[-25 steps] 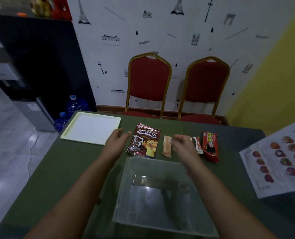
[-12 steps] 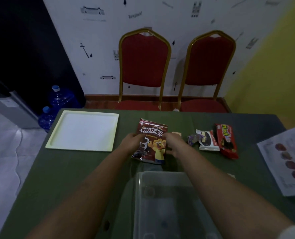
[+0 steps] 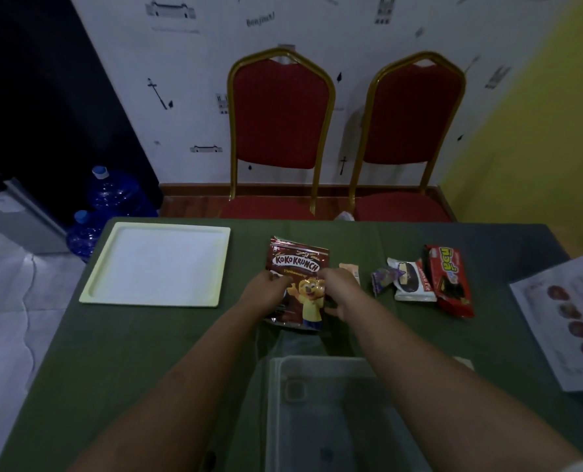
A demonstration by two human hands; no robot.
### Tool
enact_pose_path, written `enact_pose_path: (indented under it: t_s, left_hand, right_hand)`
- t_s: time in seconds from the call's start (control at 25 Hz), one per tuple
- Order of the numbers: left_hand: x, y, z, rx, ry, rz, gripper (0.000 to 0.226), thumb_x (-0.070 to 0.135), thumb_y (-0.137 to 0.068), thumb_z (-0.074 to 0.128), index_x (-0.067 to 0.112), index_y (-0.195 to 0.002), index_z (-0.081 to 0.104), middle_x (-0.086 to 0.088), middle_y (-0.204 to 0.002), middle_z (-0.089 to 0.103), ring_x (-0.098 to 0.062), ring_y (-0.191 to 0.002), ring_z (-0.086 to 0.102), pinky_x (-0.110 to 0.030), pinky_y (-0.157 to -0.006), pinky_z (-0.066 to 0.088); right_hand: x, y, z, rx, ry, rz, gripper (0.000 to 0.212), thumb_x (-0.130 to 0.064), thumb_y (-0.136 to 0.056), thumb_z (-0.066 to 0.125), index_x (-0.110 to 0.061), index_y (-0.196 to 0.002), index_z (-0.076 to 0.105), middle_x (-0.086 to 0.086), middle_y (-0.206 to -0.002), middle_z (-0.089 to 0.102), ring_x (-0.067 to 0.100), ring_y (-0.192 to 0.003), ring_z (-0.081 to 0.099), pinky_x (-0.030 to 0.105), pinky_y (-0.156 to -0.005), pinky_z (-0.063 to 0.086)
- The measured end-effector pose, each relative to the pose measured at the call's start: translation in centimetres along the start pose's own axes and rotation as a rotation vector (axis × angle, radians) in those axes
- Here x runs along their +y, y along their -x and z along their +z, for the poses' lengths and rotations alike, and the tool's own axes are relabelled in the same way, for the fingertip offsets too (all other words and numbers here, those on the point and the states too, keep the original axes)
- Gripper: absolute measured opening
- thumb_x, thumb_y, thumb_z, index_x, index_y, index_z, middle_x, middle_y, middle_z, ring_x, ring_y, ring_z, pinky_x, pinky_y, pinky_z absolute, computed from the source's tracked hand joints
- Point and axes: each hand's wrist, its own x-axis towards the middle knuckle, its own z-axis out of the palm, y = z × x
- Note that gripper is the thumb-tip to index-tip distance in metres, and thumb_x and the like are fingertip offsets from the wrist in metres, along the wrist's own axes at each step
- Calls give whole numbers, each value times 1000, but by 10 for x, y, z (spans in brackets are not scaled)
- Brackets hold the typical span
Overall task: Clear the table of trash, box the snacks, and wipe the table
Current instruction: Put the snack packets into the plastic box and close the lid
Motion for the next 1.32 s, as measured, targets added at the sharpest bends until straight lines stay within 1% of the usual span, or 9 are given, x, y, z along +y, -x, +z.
enact_pose_path:
  t_s: [0.08, 0.24, 0.36, 0.48, 0.64, 0.76, 1.04, 1.2, 1.32]
  left_hand:
    - [9, 13, -4, 31, 0, 25, 14, 36, -89, 54, 24, -84, 59, -6, -98, 68, -23, -90, 66, -44, -92, 52]
    - [37, 58, -21, 122, -4, 138, 10, 35, -90, 54, 25, -87, 56, -2, -96, 65, -24, -93, 65, -47, -91, 52]
    - [49, 116, -29, 152, -12, 215, 16, 35, -91, 55, 28, -105, 51, 3, -99, 62, -19, -92, 64, -43, -85, 55]
    - [47, 187, -20, 168, 14, 264, 18, 33, -92, 56, 30, -109, 51, 12, -94, 61, -10, -87, 64, -31, -72, 53]
    - [22, 258, 17, 151, -30, 235, 20, 30, -93, 56, 29, -113, 54, 9, -100, 65, -9, -88, 65, -33, -77, 56]
    - [6, 289, 48, 169, -79, 228, 12, 26, -94, 54, 34, -103, 53, 7, -100, 66, -7, -83, 65, -26, -67, 56]
    - [-37, 286, 101, 208, -286, 162, 22, 25, -94, 50, 13, -107, 63, -7, -106, 67, -19, -91, 66, -43, -80, 57]
    - [-39, 264, 118, 164, -585, 71, 31, 24, -96, 44, 7, -110, 65, -12, -112, 67, -25, -98, 63, -35, -84, 51]
    - [-33, 254, 128, 148, -687, 0, 32, 24, -96, 43, 5, -111, 63, -16, -117, 65, -28, -104, 62, -35, -87, 48]
  right_hand:
    - [-3, 6, -1, 6, -52, -55, 14, -14, -93, 47, -13, -87, 59, 5, -80, 66, 16, -71, 60, 29, -62, 47]
    - [-10, 37, -17, -62, -61, -249, 15, -22, -94, 50, -16, -103, 59, 10, -107, 66, 24, -96, 62, 45, -88, 52]
    - [-7, 86, -47, -169, -99, -395, 15, -16, -94, 50, -14, -105, 60, 9, -106, 67, 23, -95, 64, 40, -80, 54]
    - [13, 130, -82, -274, -36, -495, 14, -16, -93, 53, -17, -104, 62, 8, -111, 67, 24, -104, 63, 48, -88, 54]
    - [64, 172, -122, -342, 60, -536, 12, -19, -93, 55, -20, -102, 63, 2, -114, 66, 20, -101, 66, 42, -84, 56]
    - [100, 192, -142, -364, 115, -529, 13, -19, -94, 53, -19, -104, 61, -1, -107, 68, 14, -94, 67, 36, -78, 56]
    - [158, 189, -158, -424, 149, -355, 15, -17, -94, 52, -14, -106, 60, 4, -106, 66, 18, -93, 65, 35, -75, 55]
    - [163, 166, -146, -458, 233, -247, 14, -21, -92, 54, -16, -102, 62, 9, -108, 66, 25, -100, 62, 50, -93, 51]
    - [161, 155, -132, -463, 360, -208, 13, -23, -90, 54, -13, -95, 60, 7, -101, 63, 24, -93, 59, 40, -86, 50]
